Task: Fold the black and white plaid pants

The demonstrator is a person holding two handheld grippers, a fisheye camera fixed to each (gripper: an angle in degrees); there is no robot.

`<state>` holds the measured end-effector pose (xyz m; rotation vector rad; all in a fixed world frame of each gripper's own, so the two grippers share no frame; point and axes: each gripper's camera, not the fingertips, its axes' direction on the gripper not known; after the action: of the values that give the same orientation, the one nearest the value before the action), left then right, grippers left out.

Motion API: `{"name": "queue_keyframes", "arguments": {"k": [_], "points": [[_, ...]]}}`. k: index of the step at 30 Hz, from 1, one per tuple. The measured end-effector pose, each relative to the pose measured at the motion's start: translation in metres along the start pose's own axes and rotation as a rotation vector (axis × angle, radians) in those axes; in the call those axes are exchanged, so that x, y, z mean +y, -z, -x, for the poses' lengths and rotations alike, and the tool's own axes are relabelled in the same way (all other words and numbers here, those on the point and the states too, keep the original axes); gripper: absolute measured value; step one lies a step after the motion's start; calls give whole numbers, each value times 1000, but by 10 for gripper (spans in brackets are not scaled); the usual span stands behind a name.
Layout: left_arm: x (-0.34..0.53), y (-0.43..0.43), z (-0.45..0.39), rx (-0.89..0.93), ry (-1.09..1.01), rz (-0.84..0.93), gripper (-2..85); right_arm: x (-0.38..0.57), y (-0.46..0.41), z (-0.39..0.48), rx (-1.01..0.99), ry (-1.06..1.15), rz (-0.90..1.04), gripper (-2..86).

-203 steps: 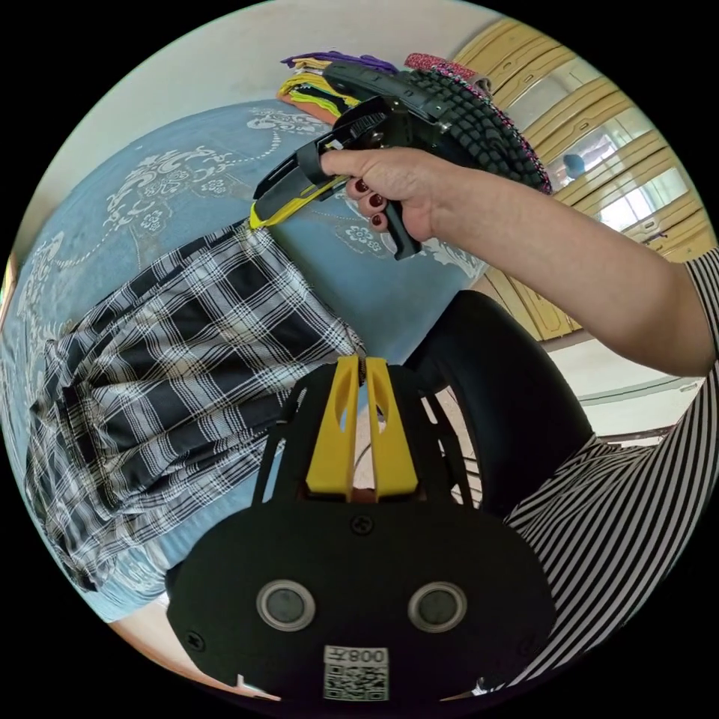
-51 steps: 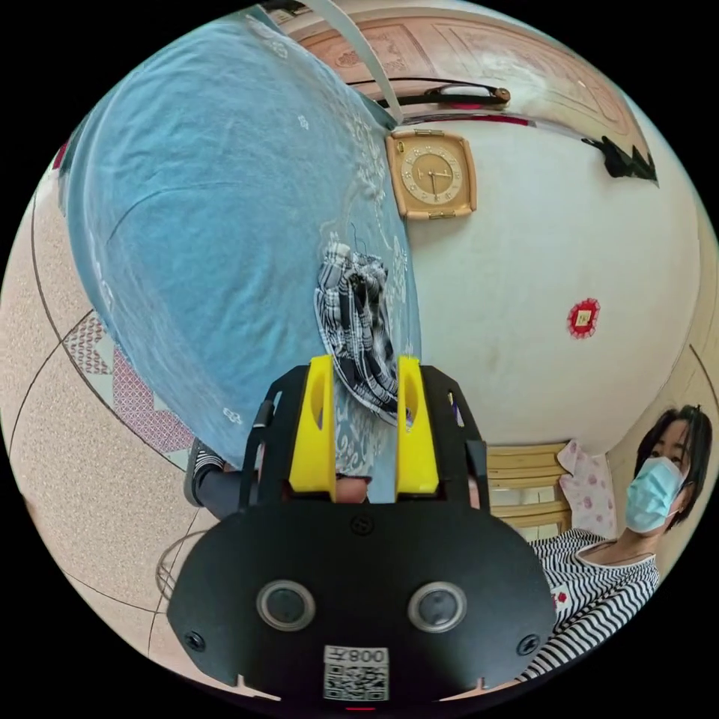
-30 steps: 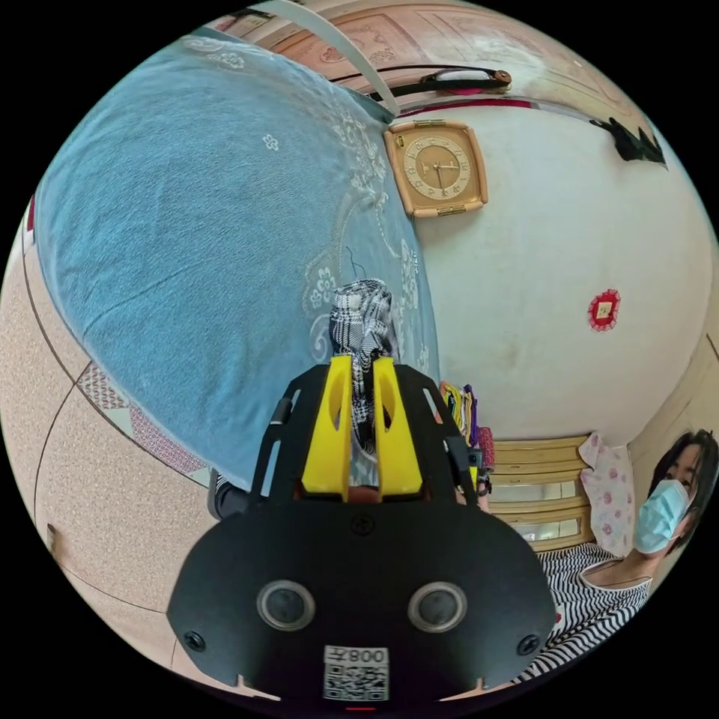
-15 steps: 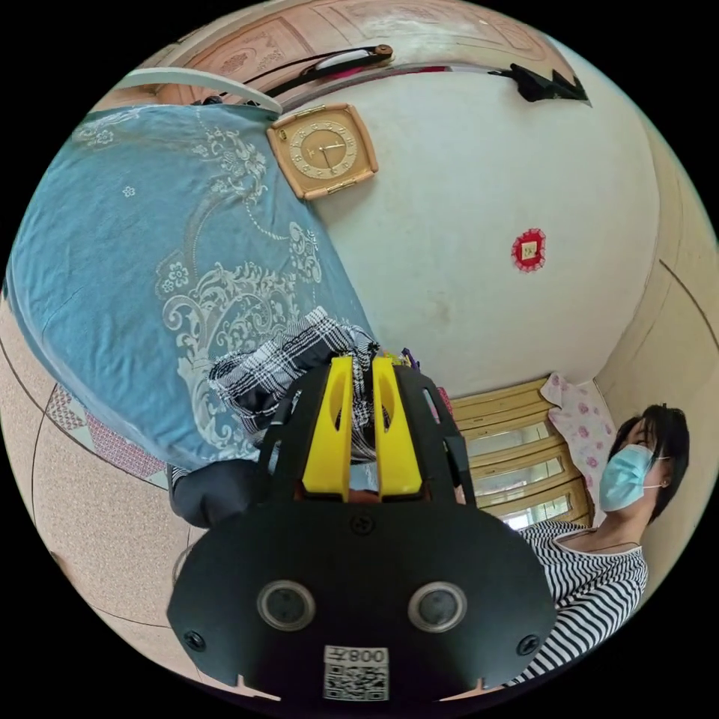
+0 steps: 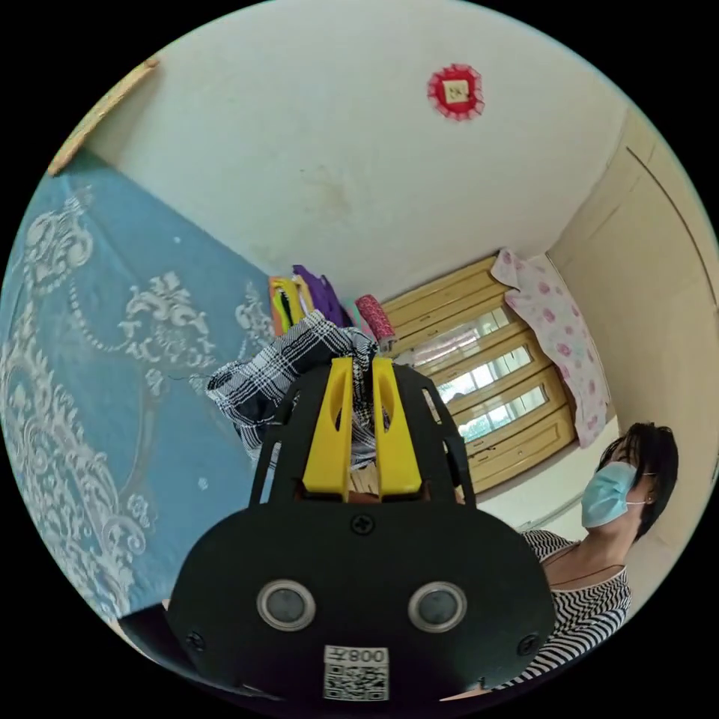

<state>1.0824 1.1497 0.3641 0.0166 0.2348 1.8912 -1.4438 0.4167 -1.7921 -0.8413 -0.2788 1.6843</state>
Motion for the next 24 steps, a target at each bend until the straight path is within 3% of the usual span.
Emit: {"name": "queue_keyframes", "arguments": {"k": [5, 10, 14, 18, 21, 24], "points": [[-112, -162, -127, 210, -233, 96, 36, 4, 144, 63, 210, 356, -258, 11], [-167, -311, -211, 317, -319, 201, 39, 59, 235, 67, 400, 470, -418, 13], [-174, -423, -219, 263, -297, 330, 40, 119, 289, -10, 520, 337, -487, 13], [-161, -516, -172, 50, -126, 549, 41, 167, 319, -133, 515, 42, -507, 15], [-168, -537, -163, 164, -23, 502, 43, 204, 325, -213, 436, -99, -492, 16], [-189, -558, -194, 120, -135, 549, 46, 226, 320, -253, 435, -116, -453, 16]]}}
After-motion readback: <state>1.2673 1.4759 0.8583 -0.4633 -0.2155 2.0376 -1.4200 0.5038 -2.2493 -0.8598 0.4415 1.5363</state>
